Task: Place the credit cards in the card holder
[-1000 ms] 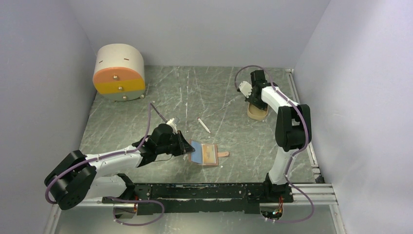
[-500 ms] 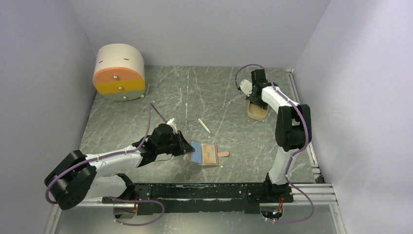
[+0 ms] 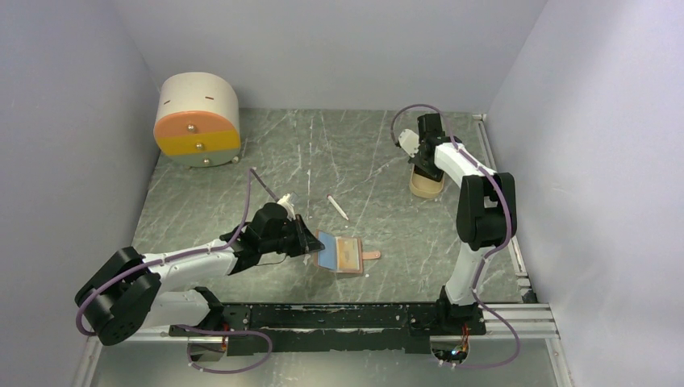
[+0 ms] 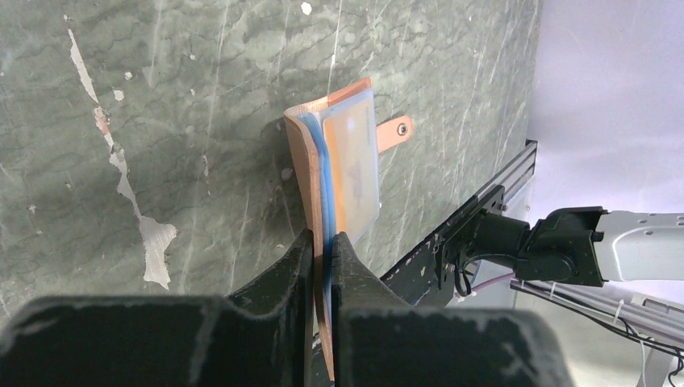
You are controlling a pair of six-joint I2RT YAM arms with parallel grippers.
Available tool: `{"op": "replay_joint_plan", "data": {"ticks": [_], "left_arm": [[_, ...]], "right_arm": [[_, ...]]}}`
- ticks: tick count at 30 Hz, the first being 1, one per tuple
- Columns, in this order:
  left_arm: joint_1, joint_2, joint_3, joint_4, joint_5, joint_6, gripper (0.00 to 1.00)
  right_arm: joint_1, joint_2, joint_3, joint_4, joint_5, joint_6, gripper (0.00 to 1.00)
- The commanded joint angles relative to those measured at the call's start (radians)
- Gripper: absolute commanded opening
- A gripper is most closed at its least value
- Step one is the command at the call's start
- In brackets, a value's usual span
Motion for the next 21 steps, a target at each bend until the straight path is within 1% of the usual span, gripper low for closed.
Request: {"op": "replay_joint_plan", "data": {"ticks": [1,3,4,5,6,7,8,14,21], "left_arm": [[0.004,-0.004,0.021,0.030,0.028,0.005,0.09],[0.004,-0.002,0.024,0.026,0.028,0.009,0.09],[0.004,-0.002,0.024,0.027,0.028,0.008,0.09],[0.003,-0.002,0.023,0.028,0.028,0.005,0.09],[0.003,-0.003,0.021,0.032,0.028,0.005,0.09],[0.004,-0.003,0.020,0.034,0.029,0.004,0.09],[0.004,-0.001,0.020,0.034,0.030,0.003,0.09],[0.004,0.010,0.026,0.032,0.033,0.008,0.09],[0.004,0.017,0.037,0.011,0.026,0.018,0.09]], "right_arm": [[-0.011,-0.037,-0.003,0.026,-0.016,-0.017,0.00],[-0.011,-0.033,0.001,0.022,-0.018,-0.018,0.00],[-0.011,-0.035,0.001,0.032,-0.015,-0.013,0.07],[-0.011,-0.039,-0.001,0.042,-0.018,-0.011,0.26],[-0.011,-0.047,-0.003,0.037,-0.042,-0.017,0.51],[-0.011,-0.056,-0.009,0.050,-0.060,-0.024,0.86],[-0.012,-0.067,-0.023,0.071,-0.067,-0.030,0.99],[-0.011,-0.079,-0.054,0.136,-0.083,-0.063,0.99],[-0.012,-0.007,-0.012,0.154,-0.046,-0.075,0.99]]}}
